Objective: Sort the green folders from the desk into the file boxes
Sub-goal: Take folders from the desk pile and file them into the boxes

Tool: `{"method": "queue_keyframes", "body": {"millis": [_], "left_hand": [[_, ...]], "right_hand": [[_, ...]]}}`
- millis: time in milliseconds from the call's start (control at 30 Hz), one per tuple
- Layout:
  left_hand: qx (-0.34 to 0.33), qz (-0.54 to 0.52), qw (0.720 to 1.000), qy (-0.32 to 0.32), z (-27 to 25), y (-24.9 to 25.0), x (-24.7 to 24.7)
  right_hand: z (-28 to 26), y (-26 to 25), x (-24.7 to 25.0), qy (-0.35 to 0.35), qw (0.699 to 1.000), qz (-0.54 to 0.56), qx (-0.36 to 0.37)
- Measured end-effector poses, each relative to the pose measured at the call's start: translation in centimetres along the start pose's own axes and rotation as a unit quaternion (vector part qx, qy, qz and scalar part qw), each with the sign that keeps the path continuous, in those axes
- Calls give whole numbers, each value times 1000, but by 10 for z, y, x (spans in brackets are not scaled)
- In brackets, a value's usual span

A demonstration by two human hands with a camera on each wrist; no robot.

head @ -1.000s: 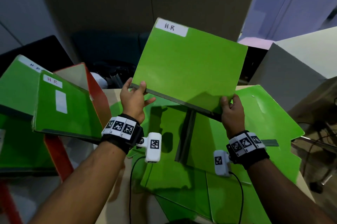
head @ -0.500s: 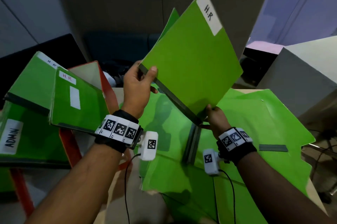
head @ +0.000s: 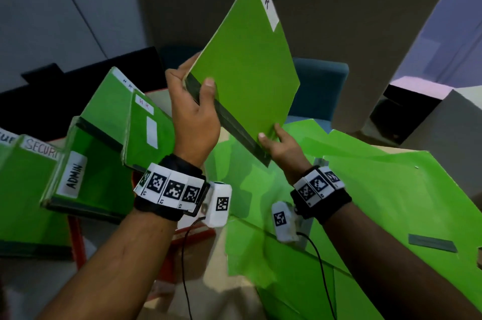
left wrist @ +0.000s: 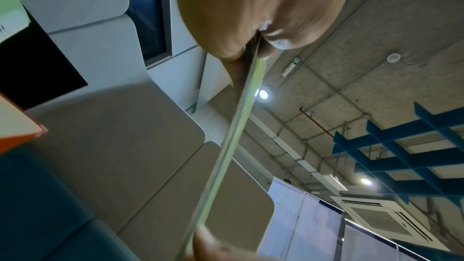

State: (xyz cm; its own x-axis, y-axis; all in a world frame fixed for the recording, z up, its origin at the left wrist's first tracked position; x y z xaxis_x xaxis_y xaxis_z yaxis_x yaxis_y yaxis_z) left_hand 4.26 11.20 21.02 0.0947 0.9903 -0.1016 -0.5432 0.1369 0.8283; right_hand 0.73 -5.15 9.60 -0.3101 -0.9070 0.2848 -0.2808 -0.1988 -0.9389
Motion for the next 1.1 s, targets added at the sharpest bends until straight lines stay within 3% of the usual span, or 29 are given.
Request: {"method": "queue_keyframes", "body": {"millis": [200,367,700,833,900,1100], "left_hand": [[-80,13,995,63,11,12,43],[-115,33,985,124,13,11,77],[-131,38,968,212,9,3,148],[-154,68,962,213,9,-1,161],[-128,85,967,204,7,-9,165],[36,205,967,148,-17,-49,183]], "right_hand": [[-2,-59,-72,-105,985,-13,139],[-8,-91,-123,-128,960,-24,247],[-31,-98,-187,-102,937,-84,323],[-39,-97,-208,-131,936,-94,313],[-41,-90,-215,-151,935,-114,302],[-33,-44,-235,-208,915,-219,266]]}}
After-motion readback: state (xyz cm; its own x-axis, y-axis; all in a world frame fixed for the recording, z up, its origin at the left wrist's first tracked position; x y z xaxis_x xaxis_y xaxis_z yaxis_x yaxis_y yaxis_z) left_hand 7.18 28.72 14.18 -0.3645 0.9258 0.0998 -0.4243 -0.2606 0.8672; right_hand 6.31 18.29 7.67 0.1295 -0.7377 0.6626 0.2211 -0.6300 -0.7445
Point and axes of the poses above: each hand's wrist, its own z-axis towards the middle knuckle, its own x-axis out of the back of the hand, y = z × x, the point moved 1 cm from there along z, towards the middle knuckle, and after that the axes turned 5 degrees about -z, right-handed, at the moved point
